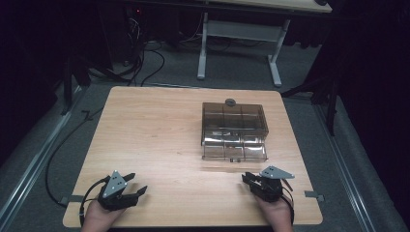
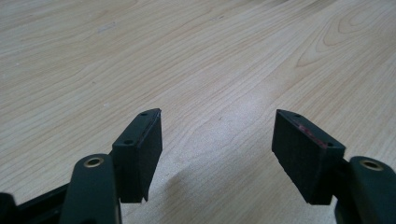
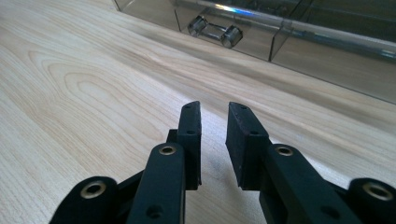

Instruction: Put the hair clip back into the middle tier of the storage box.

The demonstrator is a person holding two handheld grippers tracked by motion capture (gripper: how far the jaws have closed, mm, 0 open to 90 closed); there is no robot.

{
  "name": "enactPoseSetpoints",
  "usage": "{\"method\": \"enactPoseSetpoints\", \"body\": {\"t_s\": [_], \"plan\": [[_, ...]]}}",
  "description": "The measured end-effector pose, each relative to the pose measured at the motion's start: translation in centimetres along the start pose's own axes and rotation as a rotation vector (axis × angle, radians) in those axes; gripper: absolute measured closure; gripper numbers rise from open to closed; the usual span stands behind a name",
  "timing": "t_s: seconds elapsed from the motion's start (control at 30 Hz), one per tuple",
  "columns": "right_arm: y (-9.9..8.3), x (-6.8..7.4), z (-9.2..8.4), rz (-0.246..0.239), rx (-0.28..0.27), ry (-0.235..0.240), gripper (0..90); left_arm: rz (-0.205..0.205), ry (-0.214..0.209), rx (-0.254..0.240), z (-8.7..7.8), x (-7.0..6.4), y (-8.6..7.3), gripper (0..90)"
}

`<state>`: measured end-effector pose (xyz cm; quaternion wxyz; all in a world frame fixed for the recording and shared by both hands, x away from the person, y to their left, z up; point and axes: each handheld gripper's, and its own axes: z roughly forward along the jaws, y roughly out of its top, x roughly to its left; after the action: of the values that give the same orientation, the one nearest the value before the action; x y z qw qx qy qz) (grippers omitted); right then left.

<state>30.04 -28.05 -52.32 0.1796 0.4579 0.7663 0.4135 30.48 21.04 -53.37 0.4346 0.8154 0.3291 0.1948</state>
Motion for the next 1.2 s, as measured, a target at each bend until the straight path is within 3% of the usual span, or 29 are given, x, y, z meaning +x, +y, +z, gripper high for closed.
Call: {"method": "enactPoseSetpoints", "body": {"t_s": [0.57, 0.63, 1.13, 1.2], "plan": [[0.1, 0.2, 0.0, -0.027, 0.011, -0.011, 68.5, 0.008, -0.003, 0.006, 0.1, -0.1, 0.0, 33.9], [0.1, 0.2, -0.1, -0.044, 0.021, -0.032, 67.9, 0.008, -0.003, 0.006, 0.1, -0.1, 0.1, 33.9], [-0.8, -2.6, -2.8, 0.002, 0.008, -0.12, 60.6, 0.008, -0.002, 0.005, 0.0, -0.1, 0.0, 33.9], [-1.1, -3.3, -3.5, 0.021, 0.008, -0.148, 59.8, 0.008, -0.002, 0.006, 0.1, -0.1, 0.0, 33.9]]}}
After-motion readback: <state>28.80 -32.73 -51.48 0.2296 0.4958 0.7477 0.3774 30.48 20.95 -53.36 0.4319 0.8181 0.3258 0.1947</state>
